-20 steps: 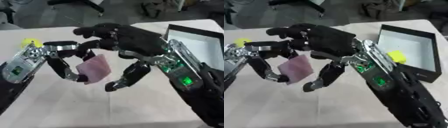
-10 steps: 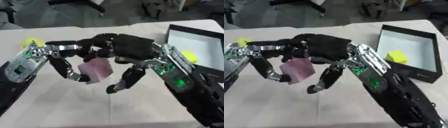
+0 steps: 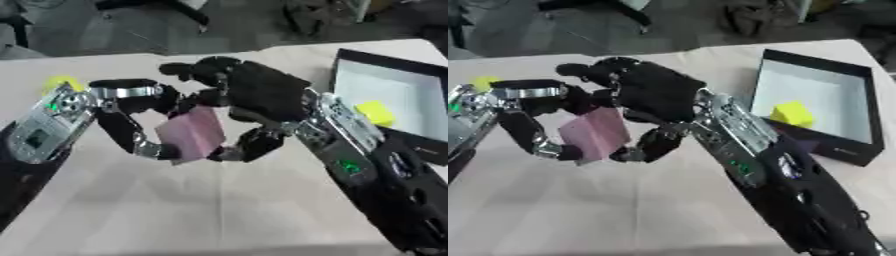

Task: Pick up the objects with one hand, pass them to the other hand, and then place them into the box on the other side of the table.

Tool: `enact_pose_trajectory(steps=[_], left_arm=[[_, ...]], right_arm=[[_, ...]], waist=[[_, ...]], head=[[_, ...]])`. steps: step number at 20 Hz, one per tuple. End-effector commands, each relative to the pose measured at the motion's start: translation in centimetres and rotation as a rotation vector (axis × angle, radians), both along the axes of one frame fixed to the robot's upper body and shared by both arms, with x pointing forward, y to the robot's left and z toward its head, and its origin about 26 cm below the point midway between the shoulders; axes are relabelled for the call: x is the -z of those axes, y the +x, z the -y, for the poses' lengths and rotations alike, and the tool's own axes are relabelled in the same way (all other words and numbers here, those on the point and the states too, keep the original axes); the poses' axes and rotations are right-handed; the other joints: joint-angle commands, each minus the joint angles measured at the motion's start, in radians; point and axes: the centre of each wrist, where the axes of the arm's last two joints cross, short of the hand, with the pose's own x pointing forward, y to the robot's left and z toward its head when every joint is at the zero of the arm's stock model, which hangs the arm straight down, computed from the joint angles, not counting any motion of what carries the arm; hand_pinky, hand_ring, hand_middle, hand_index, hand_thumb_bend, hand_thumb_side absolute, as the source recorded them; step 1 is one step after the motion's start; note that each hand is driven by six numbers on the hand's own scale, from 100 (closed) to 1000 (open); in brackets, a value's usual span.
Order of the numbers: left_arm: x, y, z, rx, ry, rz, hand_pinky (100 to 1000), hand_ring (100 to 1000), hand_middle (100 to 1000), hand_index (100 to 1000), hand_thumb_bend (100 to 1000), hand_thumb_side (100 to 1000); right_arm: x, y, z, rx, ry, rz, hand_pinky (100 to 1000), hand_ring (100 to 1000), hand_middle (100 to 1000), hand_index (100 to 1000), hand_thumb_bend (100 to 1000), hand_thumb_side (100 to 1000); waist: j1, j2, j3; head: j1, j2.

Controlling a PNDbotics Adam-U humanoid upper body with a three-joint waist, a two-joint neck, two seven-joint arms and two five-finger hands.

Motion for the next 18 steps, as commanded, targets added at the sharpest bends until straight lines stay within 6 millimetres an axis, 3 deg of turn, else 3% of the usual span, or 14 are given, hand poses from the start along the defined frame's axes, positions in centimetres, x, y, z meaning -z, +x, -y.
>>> enact_pose_trajectory(steps=[1, 3, 5, 10, 11, 13, 14, 18], left_arm=[[-1.03, -0.31, 0.61, 0.043, 0.0, 0.015, 635, 541, 498, 632, 395, 266], [-1.08, -0.32, 0.66, 0.045, -0.002, 0.012, 635, 541, 498, 632, 395, 266], [-1.1, -0.32, 0.67, 0.046, -0.003, 0.011, 635, 541, 498, 632, 396, 267], [-1.05, -0.3, 0.59, 0.043, -0.001, 0.012, 637, 548, 505, 643, 440, 312], [-1.0, -0.28, 0.55, 0.042, -0.001, 0.012, 640, 558, 518, 660, 502, 352], [-0.96, -0.2, 0.38, 0.045, 0.0, 0.016, 645, 567, 536, 683, 542, 376], [-0.95, -0.14, 0.28, 0.046, 0.0, 0.019, 648, 575, 550, 703, 616, 430], [-0.78, 0.22, -0.24, 0.036, 0.0, 0.026, 650, 580, 561, 717, 638, 443]], right_arm=[[-0.38, 0.57, 0.01, 0.054, 0.035, 0.054, 887, 872, 1000, 647, 510, 183], [0.07, 0.72, -0.12, 0.06, 0.012, 0.056, 894, 885, 1000, 698, 572, 239], [0.32, 0.82, -0.2, 0.06, -0.012, 0.052, 894, 885, 1000, 666, 558, 231], [0.39, 0.86, -0.18, 0.059, -0.002, 0.041, 886, 871, 1000, 516, 434, 164], [0.39, 0.86, -0.17, 0.059, 0.004, 0.039, 884, 866, 1000, 463, 394, 137], [0.37, 0.86, -0.14, 0.057, 0.022, 0.038, 879, 857, 1000, 410, 351, 110], [0.35, 0.85, -0.12, 0.055, 0.033, 0.038, 877, 851, 1000, 400, 335, 101], [0.37, 0.84, -0.04, 0.049, 0.065, 0.04, 874, 844, 1000, 380, 334, 100]], waist=[[0.0, -0.015, 0.001], [0.0, -0.015, 0.001], [0.0, -0.015, 0.0], [0.001, -0.015, -0.003], [0.001, -0.015, -0.004], [0.002, -0.015, -0.005], [0.002, -0.015, -0.005], [0.002, -0.014, -0.008]], head=[[-0.006, -0.002], [-0.007, -0.002], [-0.008, -0.002], [-0.009, -0.002], [-0.01, -0.002], [-0.011, -0.002], [-0.011, -0.002], [-0.012, -0.002]])
